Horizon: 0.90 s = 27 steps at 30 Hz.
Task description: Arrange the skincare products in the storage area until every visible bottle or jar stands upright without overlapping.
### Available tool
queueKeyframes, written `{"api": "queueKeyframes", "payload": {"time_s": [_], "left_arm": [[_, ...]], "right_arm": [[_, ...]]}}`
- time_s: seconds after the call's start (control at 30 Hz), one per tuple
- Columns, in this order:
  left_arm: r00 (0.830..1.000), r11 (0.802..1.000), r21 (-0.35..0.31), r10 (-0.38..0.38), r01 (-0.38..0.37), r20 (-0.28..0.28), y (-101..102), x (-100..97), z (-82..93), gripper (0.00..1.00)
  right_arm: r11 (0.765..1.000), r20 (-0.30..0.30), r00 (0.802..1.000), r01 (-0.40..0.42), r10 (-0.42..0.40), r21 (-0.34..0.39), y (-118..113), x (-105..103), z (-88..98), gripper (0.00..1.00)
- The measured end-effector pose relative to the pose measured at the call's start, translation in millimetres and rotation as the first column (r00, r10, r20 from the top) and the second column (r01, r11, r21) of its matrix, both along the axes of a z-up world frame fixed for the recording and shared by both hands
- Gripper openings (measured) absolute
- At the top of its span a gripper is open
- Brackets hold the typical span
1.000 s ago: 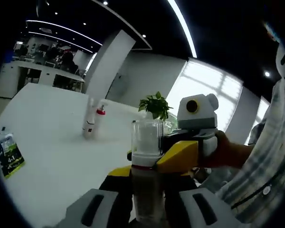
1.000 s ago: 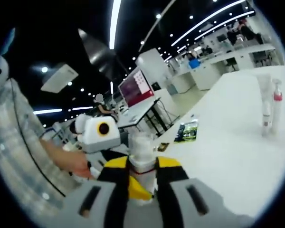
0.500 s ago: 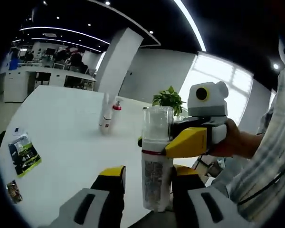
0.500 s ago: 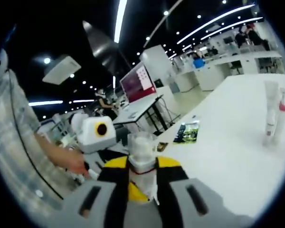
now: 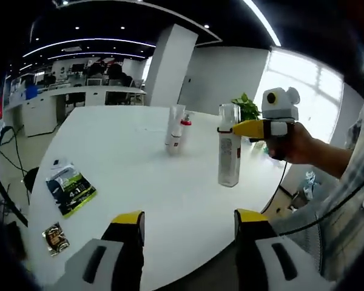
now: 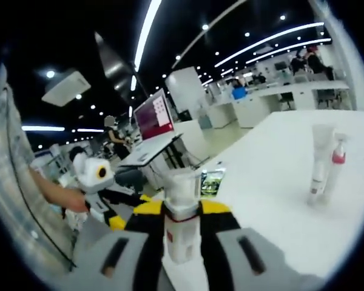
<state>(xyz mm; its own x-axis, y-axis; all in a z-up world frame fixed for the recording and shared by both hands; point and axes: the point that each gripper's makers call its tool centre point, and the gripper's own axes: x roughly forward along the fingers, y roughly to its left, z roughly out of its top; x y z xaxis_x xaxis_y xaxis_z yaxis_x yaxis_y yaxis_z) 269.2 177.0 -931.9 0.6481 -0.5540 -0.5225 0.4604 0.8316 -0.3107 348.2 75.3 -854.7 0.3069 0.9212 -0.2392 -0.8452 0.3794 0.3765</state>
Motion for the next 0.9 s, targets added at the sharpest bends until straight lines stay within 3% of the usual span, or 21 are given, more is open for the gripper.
{"api": "queueKeyframes", "payload": {"time_s": [0.13, 0.3, 0.37, 0.4, 0.53, 0.57, 0.63, 0.73, 0.83, 0.9], "left_arm": [[0.998, 0.995, 0.075, 0.065, -0.066, 0.012, 29.5, -2.2, -6.1, 0.7], [0.998, 0.987, 0.149, 0.066, -0.067, 0.007, 47.1, -11.9, -14.0, 0.72], [0.999, 0.967, 0.25, 0.042, -0.045, 0.017, 57.5, -15.5, -22.4, 0.76], [1.0, 0.946, 0.323, -0.003, -0.007, 0.031, 61.2, -17.8, -28.9, 0.78], [0.996, 0.91, 0.405, -0.082, 0.085, -0.024, 61.8, -28.5, -52.4, 0.8], [0.995, 0.893, 0.438, -0.098, 0.101, -0.03, 64.7, -29.2, -58.8, 0.81], [0.993, 0.876, 0.47, -0.118, 0.11, -0.012, 66.2, -26.4, -65.4, 0.88], [0.991, 0.867, 0.486, -0.135, 0.114, 0.009, 63.6, -24.0, -73.0, 0.99], [0.985, 0.877, 0.463, -0.17, 0.131, 0.043, 52.2, -24.8, -74.1, 0.97], [0.984, 0.88, 0.452, -0.178, 0.148, 0.024, 50.6, -24.1, -77.8, 0.93]], "right_arm": [[1.0, 0.016, 0.999, 0.029, -0.029, -0.006, -8.3, 12.4, 0.8, 0.19], [0.997, 0.038, 0.997, 0.074, -0.073, -0.031, -22.3, 26.3, -2.6, 0.19], [0.996, 0.037, 0.995, 0.088, -0.087, -0.03, -27.3, 29.2, -3.4, 0.19], [0.994, 0.027, 0.994, 0.103, -0.102, -0.029, -31.4, 32.0, -4.7, 0.19], [0.99, 0.0, 0.99, 0.142, -0.142, -0.015, -41.0, 39.6, -8.7, 0.19], [0.989, -0.002, 0.989, 0.144, -0.145, -0.018, -41.0, 39.0, -9.9, 0.19], [0.989, -0.005, 0.989, 0.148, -0.149, -0.025, -41.0, 38.6, -12.6, 0.19], [0.988, -0.016, 0.989, 0.149, -0.149, -0.029, -40.4, 39.2, -16.3, 0.19], [0.987, -0.021, 0.987, 0.157, -0.158, -0.035, -42.4, 41.6, -18.5, 0.19], [0.986, -0.018, 0.986, 0.165, -0.166, -0.035, -45.6, 44.8, -19.1, 0.19]]}}
